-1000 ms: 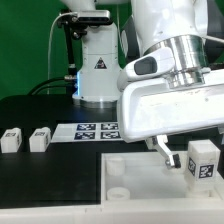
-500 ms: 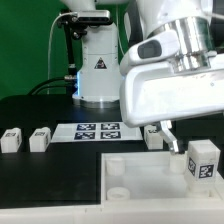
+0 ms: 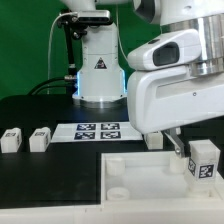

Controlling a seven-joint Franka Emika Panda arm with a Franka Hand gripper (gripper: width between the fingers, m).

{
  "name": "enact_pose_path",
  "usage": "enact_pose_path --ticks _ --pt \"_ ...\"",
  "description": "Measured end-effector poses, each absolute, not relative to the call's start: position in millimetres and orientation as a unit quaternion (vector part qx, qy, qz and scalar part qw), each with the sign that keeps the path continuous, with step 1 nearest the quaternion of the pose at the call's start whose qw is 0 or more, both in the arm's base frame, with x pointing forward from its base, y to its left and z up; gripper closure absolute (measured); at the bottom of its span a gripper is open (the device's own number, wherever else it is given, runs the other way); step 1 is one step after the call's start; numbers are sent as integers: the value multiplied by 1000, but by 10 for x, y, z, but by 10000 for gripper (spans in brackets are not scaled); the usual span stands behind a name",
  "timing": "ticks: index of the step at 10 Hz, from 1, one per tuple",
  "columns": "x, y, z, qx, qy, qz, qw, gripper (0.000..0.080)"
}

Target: Assemble one leg

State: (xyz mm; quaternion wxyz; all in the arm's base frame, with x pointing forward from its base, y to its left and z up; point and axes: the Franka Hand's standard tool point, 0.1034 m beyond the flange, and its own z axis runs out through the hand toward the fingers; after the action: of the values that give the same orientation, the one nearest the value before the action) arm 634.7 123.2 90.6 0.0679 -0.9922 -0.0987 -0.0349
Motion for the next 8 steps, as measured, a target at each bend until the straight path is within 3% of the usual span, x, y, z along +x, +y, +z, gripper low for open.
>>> enact_pose_path --ticks 2,7,8 --pt "6280 1203 836 -989 -103 71 75 151" --pt "6391 1164 811 -992 -85 62 75 165" --pt "6390 1164 809 -992 -77 63 75 337"
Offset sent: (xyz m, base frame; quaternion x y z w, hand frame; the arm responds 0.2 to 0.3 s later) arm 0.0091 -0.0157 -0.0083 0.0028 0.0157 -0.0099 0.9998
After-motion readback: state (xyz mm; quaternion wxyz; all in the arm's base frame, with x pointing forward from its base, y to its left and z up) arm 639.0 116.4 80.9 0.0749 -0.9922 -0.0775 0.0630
